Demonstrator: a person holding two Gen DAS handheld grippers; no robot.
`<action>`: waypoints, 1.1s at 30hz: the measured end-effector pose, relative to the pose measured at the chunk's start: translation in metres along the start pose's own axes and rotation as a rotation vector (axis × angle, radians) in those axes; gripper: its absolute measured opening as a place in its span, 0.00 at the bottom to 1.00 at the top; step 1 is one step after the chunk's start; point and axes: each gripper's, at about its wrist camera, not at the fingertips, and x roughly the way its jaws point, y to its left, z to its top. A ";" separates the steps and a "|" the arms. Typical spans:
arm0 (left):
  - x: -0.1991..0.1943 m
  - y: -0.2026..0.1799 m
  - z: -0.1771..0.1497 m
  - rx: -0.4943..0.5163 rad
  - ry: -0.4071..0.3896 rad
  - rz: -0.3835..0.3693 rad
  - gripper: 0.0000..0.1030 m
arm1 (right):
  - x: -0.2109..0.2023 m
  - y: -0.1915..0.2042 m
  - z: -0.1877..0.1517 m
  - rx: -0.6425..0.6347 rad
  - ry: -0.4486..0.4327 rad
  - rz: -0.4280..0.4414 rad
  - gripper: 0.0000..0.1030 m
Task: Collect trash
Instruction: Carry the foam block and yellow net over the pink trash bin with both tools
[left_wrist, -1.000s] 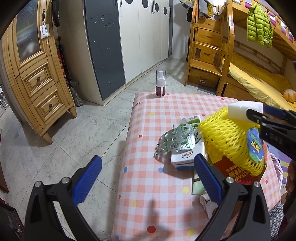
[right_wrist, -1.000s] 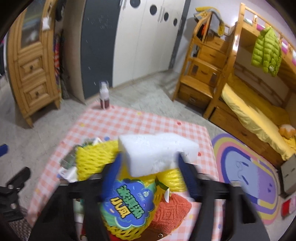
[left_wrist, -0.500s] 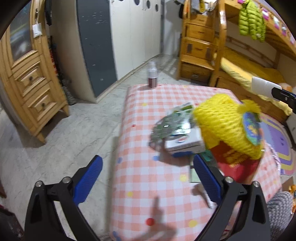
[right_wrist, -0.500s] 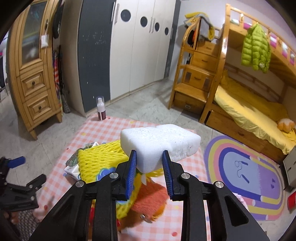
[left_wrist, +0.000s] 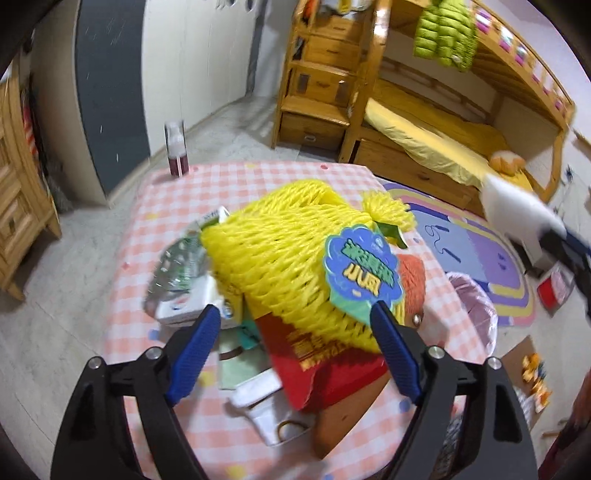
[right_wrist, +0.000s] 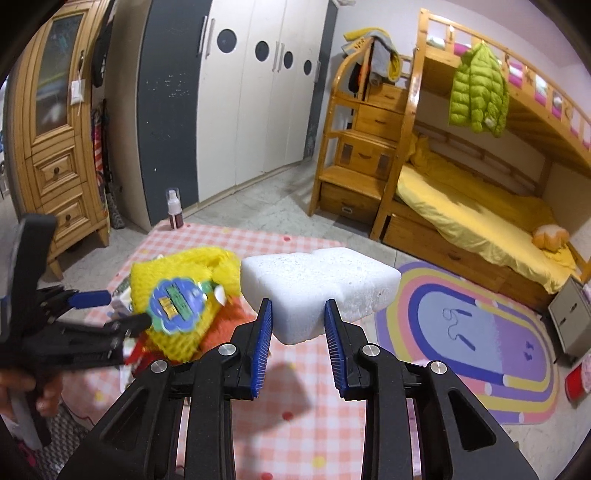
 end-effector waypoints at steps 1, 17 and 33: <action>0.006 0.000 0.002 -0.024 0.020 -0.007 0.79 | 0.001 -0.003 -0.003 0.005 0.005 0.004 0.28; -0.007 -0.048 0.008 0.139 -0.085 0.059 0.16 | -0.022 -0.032 -0.032 0.051 -0.038 0.025 0.28; -0.041 -0.215 -0.004 0.530 -0.242 -0.050 0.16 | -0.062 -0.148 -0.098 0.250 -0.027 -0.174 0.28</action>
